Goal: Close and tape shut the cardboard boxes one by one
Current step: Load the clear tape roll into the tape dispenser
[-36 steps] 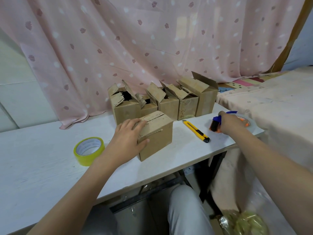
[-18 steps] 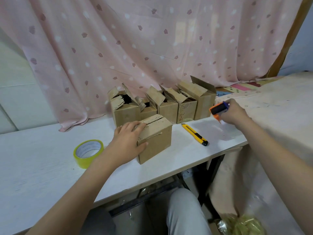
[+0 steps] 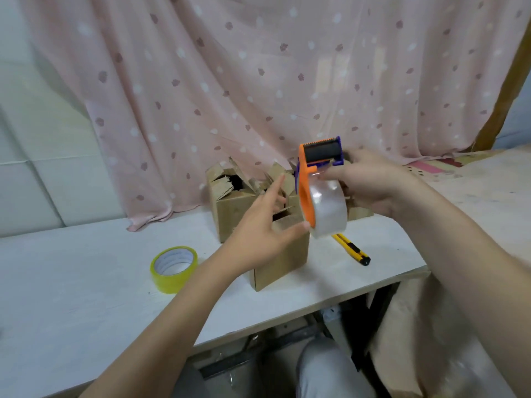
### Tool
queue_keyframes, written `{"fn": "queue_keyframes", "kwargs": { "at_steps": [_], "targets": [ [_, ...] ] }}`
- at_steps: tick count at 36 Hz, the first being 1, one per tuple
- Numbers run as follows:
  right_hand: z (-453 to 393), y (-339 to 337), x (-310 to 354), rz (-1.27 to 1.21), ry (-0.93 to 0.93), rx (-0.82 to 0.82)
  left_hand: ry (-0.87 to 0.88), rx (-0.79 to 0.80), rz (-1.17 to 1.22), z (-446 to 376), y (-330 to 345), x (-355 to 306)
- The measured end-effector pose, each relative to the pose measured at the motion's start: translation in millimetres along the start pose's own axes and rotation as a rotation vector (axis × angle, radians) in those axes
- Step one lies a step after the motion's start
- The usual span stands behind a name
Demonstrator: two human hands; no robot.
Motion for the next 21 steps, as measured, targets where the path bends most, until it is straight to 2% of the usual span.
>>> {"fn": "queue_keyframes", "kwargs": {
  "at_steps": [6,10,14,21],
  "targets": [
    [16,61,16,-0.187,0.016,0.205,0.017,-0.052,0.120,13,-35,-11],
    [15,84,17,-0.254,0.040,0.229,-0.079,-0.148,0.267,21,-66,10],
    [16,108,23,-0.240,-0.010,0.268,-0.083,-0.055,0.398,31,-69,10],
    [20,135,30,-0.179,-0.090,0.306,-0.141,-0.093,0.388,41,-85,20]
  ]
}}
Point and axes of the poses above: each hand's wrist, its own z-axis away from the middle knuckle, its own y-axis out of the palm, x = y × z, the point moved 10 cm from there along -z, towards the middle knuckle, and after that the axes turned 3 degrees about -x, right-handed, at the moved point
